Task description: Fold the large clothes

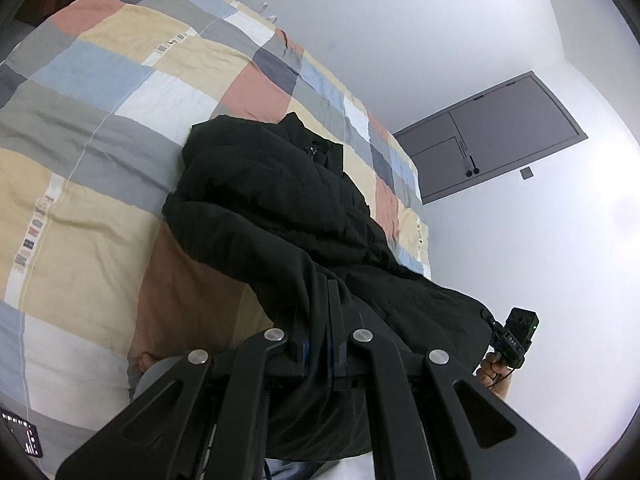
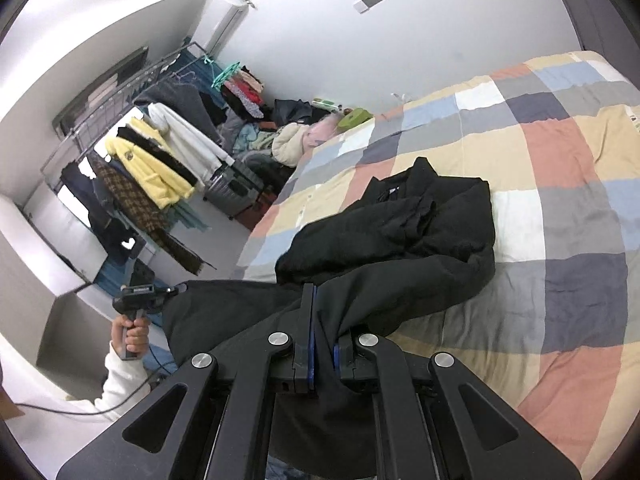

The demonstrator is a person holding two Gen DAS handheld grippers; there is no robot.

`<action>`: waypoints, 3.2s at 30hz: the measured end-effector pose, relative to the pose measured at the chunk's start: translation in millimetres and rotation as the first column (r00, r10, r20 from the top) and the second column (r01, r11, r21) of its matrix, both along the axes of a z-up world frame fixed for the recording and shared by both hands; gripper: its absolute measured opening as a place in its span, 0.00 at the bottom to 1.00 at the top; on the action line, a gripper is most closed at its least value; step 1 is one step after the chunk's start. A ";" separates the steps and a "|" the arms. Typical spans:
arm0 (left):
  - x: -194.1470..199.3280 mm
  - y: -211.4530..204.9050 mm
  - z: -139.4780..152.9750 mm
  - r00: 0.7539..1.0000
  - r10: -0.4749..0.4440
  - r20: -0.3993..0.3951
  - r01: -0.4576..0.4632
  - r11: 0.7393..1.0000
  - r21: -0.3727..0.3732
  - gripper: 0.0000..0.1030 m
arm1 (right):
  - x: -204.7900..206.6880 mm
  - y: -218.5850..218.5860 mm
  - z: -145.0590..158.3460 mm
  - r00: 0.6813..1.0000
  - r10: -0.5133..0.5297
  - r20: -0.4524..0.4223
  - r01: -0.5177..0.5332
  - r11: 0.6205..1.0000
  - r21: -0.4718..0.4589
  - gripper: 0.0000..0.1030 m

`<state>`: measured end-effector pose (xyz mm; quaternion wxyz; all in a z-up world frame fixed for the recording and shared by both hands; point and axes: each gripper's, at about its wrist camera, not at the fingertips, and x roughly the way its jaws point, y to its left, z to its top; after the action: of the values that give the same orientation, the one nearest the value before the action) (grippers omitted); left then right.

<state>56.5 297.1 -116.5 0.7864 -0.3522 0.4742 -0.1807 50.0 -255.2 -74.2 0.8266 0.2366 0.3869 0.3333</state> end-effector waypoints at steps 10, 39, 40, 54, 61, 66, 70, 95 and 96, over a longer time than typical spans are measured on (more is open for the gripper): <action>77.0 8.6 15.3 0.997 0.063 -0.051 -0.063 0.998 0.011 0.06 | 85.2 -18.8 -7.6 0.996 -0.077 -0.033 0.080 0.993 0.083 0.04; 292.1 21.4 -32.9 0.890 0.338 -0.306 -0.324 0.941 0.098 0.15 | 325.6 -30.4 -107.1 0.847 -0.343 -0.406 0.408 0.909 0.083 0.04; 296.7 21.5 -37.4 0.884 0.346 -0.315 -0.332 0.938 0.100 0.16 | 331.6 -30.0 -114.7 0.834 -0.353 -0.425 0.422 0.903 0.078 0.04; 378.2 7.1 -120.9 0.829 0.373 -0.416 -0.297 0.925 0.238 0.20 | 391.2 -32.5 -206.3 0.696 -0.410 -0.590 0.492 0.870 -0.024 0.04; 397.4 6.6 -151.0 0.806 0.373 -0.460 -0.295 0.926 0.234 0.21 | 406.6 -34.0 -231.3 0.662 -0.399 -0.634 0.485 0.873 -0.043 0.04; 398.3 3.9 -148.2 0.807 0.366 -0.464 -0.277 0.928 0.250 0.24 | 405.2 -37.0 -238.8 0.651 -0.378 -0.658 0.482 0.876 -0.026 0.07; 394.5 0.2 -133.9 0.826 0.350 -0.442 -0.259 0.932 0.254 0.41 | 396.0 -42.6 -232.6 0.651 -0.349 -0.674 0.476 0.879 0.005 0.10; 317.8 -144.6 -41.2 0.994 -0.005 0.107 -0.060 0.800 0.596 0.76 | 307.1 153.0 -90.1 0.996 -0.082 -0.041 0.061 0.931 -0.359 0.72; 319.3 -148.6 -49.7 0.994 -0.018 0.104 -0.050 0.792 0.608 0.76 | 304.6 166.1 -99.0 0.997 -0.065 -0.032 0.048 0.924 -0.379 0.72</action>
<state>375.7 148.6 -166.2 0.8830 -0.0739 0.4625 -0.0298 354.7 -89.1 -173.2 0.8573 0.0913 0.4548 0.2235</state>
